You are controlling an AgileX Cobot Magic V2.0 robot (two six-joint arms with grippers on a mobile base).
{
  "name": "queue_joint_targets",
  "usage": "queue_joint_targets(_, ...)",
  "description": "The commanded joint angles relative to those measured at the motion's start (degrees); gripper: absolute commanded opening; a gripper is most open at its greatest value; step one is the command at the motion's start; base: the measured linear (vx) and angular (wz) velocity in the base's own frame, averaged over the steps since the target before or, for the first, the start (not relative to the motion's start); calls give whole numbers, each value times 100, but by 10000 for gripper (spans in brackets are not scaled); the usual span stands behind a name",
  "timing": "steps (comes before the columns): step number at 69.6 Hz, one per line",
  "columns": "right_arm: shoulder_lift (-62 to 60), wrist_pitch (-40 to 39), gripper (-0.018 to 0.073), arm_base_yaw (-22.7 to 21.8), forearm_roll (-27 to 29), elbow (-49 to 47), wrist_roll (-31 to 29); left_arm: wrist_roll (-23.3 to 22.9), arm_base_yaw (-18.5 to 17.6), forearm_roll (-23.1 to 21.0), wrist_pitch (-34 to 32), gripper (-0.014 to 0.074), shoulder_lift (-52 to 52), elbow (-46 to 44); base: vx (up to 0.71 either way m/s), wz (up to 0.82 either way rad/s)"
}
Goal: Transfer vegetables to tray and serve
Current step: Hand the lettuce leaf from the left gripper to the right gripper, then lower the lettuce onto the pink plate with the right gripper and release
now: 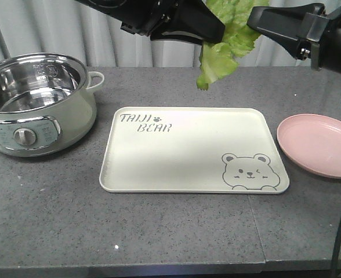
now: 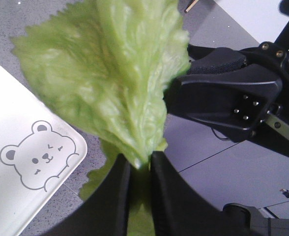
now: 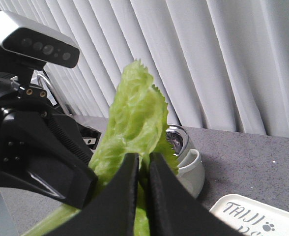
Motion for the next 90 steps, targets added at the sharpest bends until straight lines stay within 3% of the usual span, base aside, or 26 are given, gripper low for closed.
queue_joint_targets(1, -115, 121, -10, -21, 692, -173, -80, 46, -21, -434, -131, 23, -289, -114, 0, 0)
queue_joint_targets(12, -115, 121, -10, -21, 692, -173, -80, 46, -22, -434, -131, 100, -289, -114, 0, 0)
queue_joint_targets(37, -115, 121, -10, -21, 692, -173, -80, 46, -18, -434, -131, 429, -289, -114, 0, 0)
queue_joint_targets(54, -115, -102, -8, -27, 680, -173, -109, 46, -18, -393, -131, 454, -289, -114, 0, 0)
queue_joint_targets(70, -115, -353, -6, -39, 424, -173, -100, 29, -18, 308, -131, 454, -289, -133, 0, 0)
queue_joint_targets(80, -133, -609, -6, -39, 460, -173, -105, 18, -18, 1005, -131, 454, -289, -133, 0, 0)
queue_joint_targets(90, -133, -1049, -6, -39, 247, -173, -100, -284, -18, 1812, -131, 454, -289, -133, 0, 0)
